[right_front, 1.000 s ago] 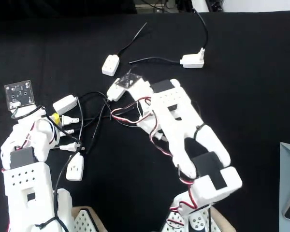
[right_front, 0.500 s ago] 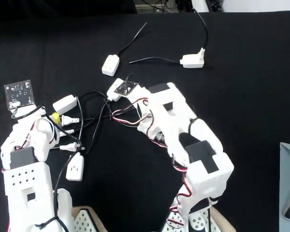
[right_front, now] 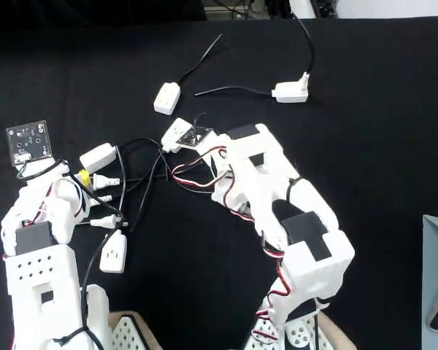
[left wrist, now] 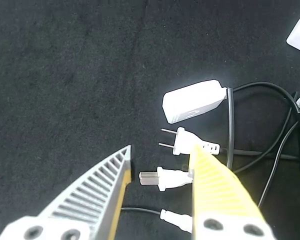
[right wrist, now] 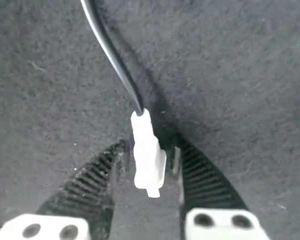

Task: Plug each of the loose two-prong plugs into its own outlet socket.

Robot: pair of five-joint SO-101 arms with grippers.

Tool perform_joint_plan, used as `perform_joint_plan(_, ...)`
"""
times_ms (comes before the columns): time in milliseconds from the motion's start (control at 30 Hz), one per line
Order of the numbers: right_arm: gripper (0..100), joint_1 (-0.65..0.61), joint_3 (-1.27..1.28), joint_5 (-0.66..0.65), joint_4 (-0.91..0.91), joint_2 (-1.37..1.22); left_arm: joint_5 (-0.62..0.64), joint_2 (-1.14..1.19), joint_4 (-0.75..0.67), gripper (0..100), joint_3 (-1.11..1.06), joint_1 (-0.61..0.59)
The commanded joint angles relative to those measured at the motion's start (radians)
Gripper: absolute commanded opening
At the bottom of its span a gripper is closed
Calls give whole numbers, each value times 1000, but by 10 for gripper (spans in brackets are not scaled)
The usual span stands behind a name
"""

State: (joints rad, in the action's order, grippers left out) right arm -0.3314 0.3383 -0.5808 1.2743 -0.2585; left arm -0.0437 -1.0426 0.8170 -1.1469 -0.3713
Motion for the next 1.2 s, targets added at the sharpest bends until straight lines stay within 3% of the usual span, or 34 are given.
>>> perform_joint_plan(0, 113, 17, -7, 0, 11, 4, 14, -17, -18, 192, 4, -5)
perform_joint_plan(633, 11, 44, 12, -6, 20, 41, 9, -18, -12, 192, 4, 13)
perform_joint_plan(767, 11, 43, 12, 2, 89, 223, 8, -18, -9, 192, 4, 62)
perform_joint_plan(900, 11, 48, 27, 97, 123, 469, 14, -20, -9, 192, 10, 93)
perform_joint_plan(1167, 11, 43, 179, 278, 34, 843, 15, -20, -18, 188, 39, 183)
